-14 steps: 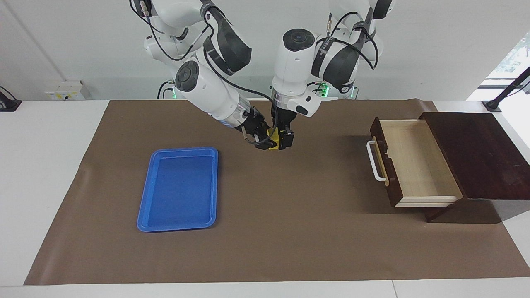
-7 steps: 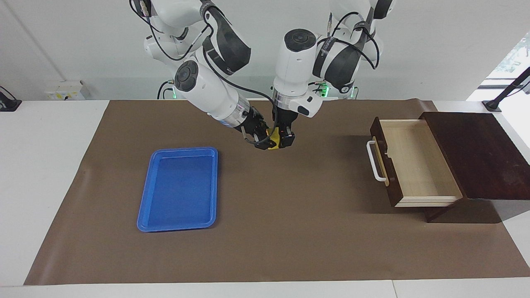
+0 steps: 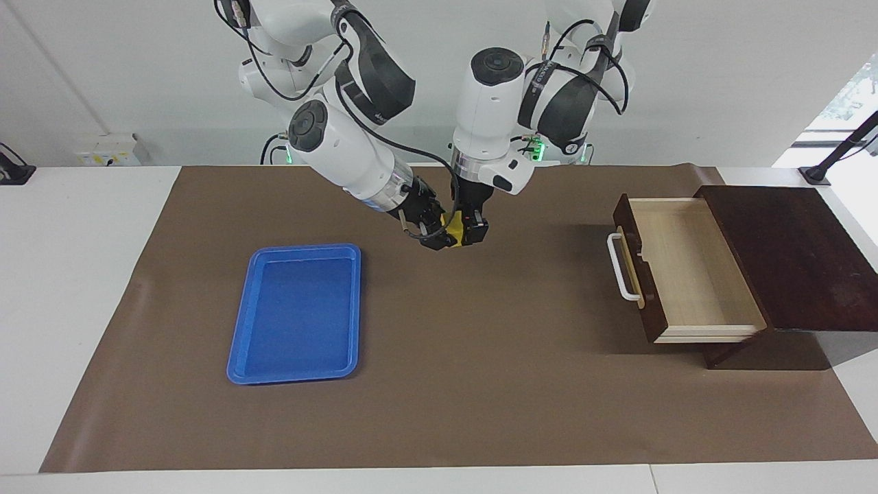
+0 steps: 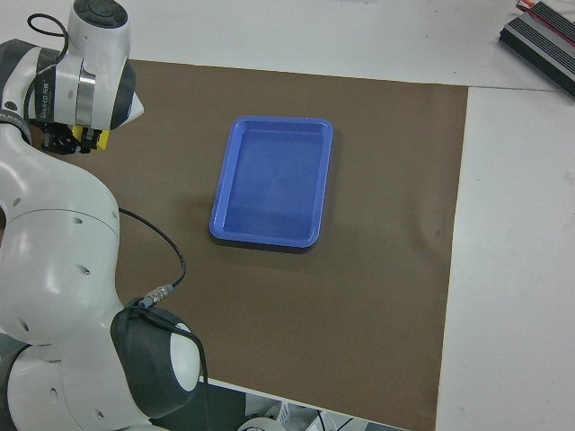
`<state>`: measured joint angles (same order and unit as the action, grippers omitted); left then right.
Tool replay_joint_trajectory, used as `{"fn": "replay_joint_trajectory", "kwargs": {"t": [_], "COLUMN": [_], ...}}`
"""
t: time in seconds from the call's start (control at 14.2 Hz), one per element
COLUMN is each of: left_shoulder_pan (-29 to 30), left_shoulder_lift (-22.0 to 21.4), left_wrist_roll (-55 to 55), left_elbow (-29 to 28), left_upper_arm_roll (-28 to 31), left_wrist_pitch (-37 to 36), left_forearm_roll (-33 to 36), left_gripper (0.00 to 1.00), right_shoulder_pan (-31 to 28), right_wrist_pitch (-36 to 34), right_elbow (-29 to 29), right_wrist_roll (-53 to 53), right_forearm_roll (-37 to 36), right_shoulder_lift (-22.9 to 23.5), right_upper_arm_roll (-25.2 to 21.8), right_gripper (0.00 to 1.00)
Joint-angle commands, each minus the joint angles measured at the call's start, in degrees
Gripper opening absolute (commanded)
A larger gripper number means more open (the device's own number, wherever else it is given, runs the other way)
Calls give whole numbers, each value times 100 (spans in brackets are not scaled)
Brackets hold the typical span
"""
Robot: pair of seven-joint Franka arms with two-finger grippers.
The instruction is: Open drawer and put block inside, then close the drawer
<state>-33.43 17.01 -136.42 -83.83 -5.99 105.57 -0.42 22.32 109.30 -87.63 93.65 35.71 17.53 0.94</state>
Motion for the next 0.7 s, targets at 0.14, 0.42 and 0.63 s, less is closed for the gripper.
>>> {"fn": "replay_joint_trajectory", "kwargs": {"t": [0.14, 0.42, 0.63], "left_shoulder_pan": [186, 1238, 2065], "left_shoulder_lift": [-162, -698, -787], "left_wrist_roll": [333, 1649, 2879], "left_elbow": [78, -62, -81], "left_upper_arm_roll": [54, 45, 54], "left_wrist_pitch": [-474, -1019, -1318], "left_forearm_roll": [51, 16, 7], "left_gripper": [0, 0, 0], "right_shoulder_pan": [-62, -114, -324], "right_wrist_pitch": [30, 30, 3], "right_elbow": [44, 44, 44], "right_wrist_roll": [83, 75, -30], "right_forearm_roll": [-38, -55, -82], "right_shoulder_lift": [-13, -13, -39], "right_upper_arm_roll": [12, -14, -23], "right_gripper": [100, 100, 100]}}
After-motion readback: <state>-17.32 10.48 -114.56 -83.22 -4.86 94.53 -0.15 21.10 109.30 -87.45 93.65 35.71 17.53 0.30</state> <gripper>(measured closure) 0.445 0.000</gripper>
